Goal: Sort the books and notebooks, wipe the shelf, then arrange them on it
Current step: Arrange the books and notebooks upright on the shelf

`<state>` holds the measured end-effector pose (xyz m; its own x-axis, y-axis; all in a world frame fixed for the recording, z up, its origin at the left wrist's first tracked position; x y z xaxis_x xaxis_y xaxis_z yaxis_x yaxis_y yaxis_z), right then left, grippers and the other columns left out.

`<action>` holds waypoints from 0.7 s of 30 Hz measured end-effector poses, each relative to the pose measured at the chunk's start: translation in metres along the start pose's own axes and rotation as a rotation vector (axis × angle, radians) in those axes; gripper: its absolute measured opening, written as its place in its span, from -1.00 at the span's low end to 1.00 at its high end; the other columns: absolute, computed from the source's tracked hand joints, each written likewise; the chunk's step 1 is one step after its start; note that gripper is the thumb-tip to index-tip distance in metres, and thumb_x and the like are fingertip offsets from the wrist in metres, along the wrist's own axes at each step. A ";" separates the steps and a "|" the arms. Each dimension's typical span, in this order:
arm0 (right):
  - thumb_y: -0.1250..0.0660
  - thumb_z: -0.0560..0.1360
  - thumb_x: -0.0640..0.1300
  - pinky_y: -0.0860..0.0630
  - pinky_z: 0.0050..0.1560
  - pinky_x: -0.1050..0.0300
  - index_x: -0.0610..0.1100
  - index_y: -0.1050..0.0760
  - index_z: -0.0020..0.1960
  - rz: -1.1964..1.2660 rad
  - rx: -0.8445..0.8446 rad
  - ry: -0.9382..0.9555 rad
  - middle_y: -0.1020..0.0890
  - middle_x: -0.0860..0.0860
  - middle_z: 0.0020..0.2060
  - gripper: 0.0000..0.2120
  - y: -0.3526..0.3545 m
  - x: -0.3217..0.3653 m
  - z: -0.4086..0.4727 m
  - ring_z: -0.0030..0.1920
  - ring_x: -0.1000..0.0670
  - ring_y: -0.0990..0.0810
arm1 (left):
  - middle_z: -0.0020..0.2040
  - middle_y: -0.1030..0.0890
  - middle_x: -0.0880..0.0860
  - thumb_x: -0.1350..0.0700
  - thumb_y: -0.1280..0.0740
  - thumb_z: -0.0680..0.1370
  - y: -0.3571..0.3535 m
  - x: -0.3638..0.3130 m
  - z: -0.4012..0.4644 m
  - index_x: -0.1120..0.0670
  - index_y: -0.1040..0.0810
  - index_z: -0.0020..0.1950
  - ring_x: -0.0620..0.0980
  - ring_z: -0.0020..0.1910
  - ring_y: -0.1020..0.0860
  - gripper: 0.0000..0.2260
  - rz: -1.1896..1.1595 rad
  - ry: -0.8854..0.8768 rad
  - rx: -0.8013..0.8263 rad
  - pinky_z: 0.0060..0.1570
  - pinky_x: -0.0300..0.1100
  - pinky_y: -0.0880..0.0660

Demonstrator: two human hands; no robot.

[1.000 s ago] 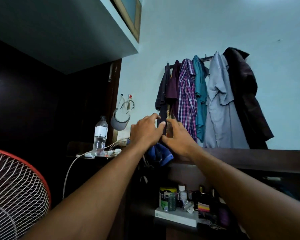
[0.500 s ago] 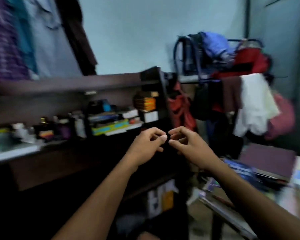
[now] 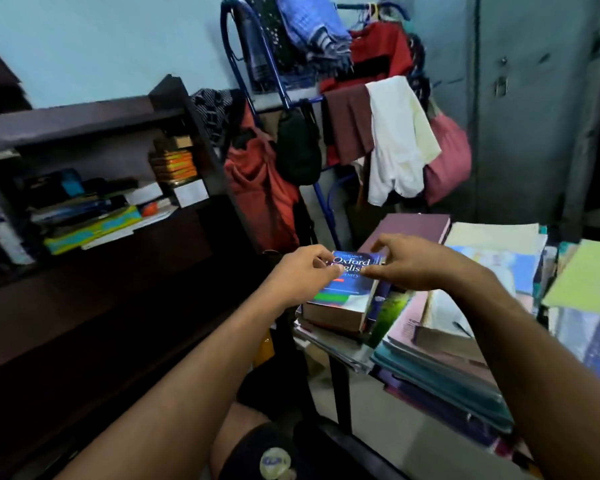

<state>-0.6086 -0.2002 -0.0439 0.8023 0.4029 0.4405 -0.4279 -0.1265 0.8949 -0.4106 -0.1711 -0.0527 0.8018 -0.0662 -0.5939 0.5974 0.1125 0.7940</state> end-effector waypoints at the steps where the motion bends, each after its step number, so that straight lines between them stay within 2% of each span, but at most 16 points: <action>1: -0.37 0.55 0.19 -0.53 0.08 -0.01 -0.08 -0.44 0.28 -0.038 0.005 -0.026 -0.63 -0.11 0.14 -0.55 -0.003 0.000 0.003 0.03 -0.13 -0.57 | 0.03 -0.67 0.00 -0.08 -0.44 0.56 0.002 0.004 0.002 0.00 -0.63 0.18 0.00 0.04 -0.64 -0.75 0.025 0.014 -0.025 0.15 0.00 -0.56; 4: -0.30 0.60 0.15 -0.48 0.11 0.01 -0.09 -0.44 0.29 -0.120 0.086 -0.087 -0.59 -0.12 0.24 -0.61 -0.029 0.003 0.013 0.15 -0.15 -0.55 | 0.19 -0.56 0.03 -0.12 -0.43 0.56 -0.001 0.028 0.011 0.05 -0.52 0.38 0.03 0.19 -0.56 -0.55 0.056 0.085 -0.037 0.25 -0.05 -0.49; 7: -0.17 0.66 0.13 -0.40 0.06 0.01 -0.10 -0.36 0.37 -0.191 0.153 -0.145 -0.53 -0.14 0.32 -0.59 -0.056 0.009 0.018 0.22 -0.16 -0.52 | 0.13 -0.52 0.00 -0.20 -0.40 0.56 -0.014 0.058 0.017 0.04 -0.49 0.33 0.05 0.20 -0.55 -0.54 -0.021 0.174 0.013 0.26 -0.01 -0.48; 9: -0.12 0.66 0.16 -0.43 0.15 -0.06 -0.12 -0.28 0.45 -0.187 0.147 -0.190 -0.50 -0.18 0.36 -0.52 -0.068 0.012 0.026 0.27 -0.20 -0.50 | 0.14 -0.57 0.00 -0.27 -0.38 0.54 -0.027 0.074 0.023 0.02 -0.48 0.30 0.03 0.12 -0.57 -0.51 -0.110 0.224 0.059 0.10 -0.05 -0.52; 11: -0.12 0.64 0.22 -0.42 0.22 -0.09 -0.13 -0.20 0.52 -0.133 0.121 -0.250 -0.46 -0.21 0.41 -0.41 -0.078 0.014 0.038 0.33 -0.23 -0.47 | 0.14 -0.63 0.01 -0.32 -0.36 0.52 -0.040 0.086 0.030 0.03 -0.53 0.26 -0.02 0.02 -0.58 -0.50 -0.144 0.230 0.085 -0.12 -0.12 -0.45; 13: -0.13 0.62 0.29 -0.42 0.24 -0.08 -0.15 -0.13 0.56 -0.055 0.110 -0.335 -0.41 -0.24 0.44 -0.30 -0.090 0.014 0.051 0.36 -0.25 -0.45 | 0.11 -0.65 0.01 -0.30 -0.36 0.53 -0.048 0.093 0.041 0.00 -0.59 0.18 -0.03 0.02 -0.58 -0.57 -0.139 0.208 0.089 -0.18 -0.15 -0.40; 15: -0.10 0.60 0.36 -0.39 0.32 -0.12 -0.14 -0.01 0.61 -0.025 0.097 -0.389 -0.27 -0.30 0.50 -0.20 -0.103 0.013 0.058 0.42 -0.31 -0.39 | 0.09 -0.66 0.03 -0.23 -0.35 0.56 -0.053 0.097 0.052 0.03 -0.63 0.12 0.02 0.06 -0.60 -0.64 -0.133 0.176 0.094 -0.13 -0.15 -0.43; 17: -0.06 0.61 0.35 -0.35 0.36 -0.13 -0.11 0.10 0.64 -0.003 0.065 -0.417 -0.14 -0.31 0.54 -0.19 -0.113 0.013 0.062 0.45 -0.35 -0.35 | 0.10 -0.68 0.04 -0.17 -0.36 0.57 -0.058 0.104 0.069 0.02 -0.65 0.03 0.04 0.10 -0.62 -0.73 -0.149 0.150 0.146 -0.02 -0.15 -0.48; 19: -0.05 0.61 0.35 -0.36 0.35 -0.13 -0.08 0.08 0.65 0.025 0.022 -0.455 -0.14 -0.28 0.54 -0.21 -0.120 0.011 0.063 0.44 -0.35 -0.36 | 0.09 -0.70 0.01 -0.19 -0.38 0.55 -0.058 0.114 0.088 -0.07 -0.66 -0.06 0.02 0.12 -0.63 -0.78 -0.187 0.124 0.229 0.04 -0.15 -0.51; 21: -0.08 0.60 0.35 -0.39 0.28 -0.11 -0.09 -0.02 0.61 0.025 -0.038 -0.466 -0.24 -0.29 0.48 -0.23 -0.119 0.009 0.070 0.40 -0.34 -0.40 | 0.10 -0.71 -0.02 -0.28 -0.39 0.52 -0.055 0.115 0.093 -0.07 -0.70 0.03 -0.01 0.11 -0.64 -0.69 -0.261 0.120 0.270 0.18 -0.13 -0.54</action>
<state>-0.5214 -0.2450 -0.1415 0.8892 -0.0508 0.4546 -0.4574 -0.0946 0.8842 -0.3497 -0.2772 -0.1531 0.6243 0.0600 -0.7789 0.7763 -0.1583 0.6101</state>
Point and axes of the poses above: each hand's wrist, its own z-axis towards the middle knuckle, its own y-axis out of the back of the hand, x = y × z, the point moved 3 cm from there along z, towards the middle knuckle
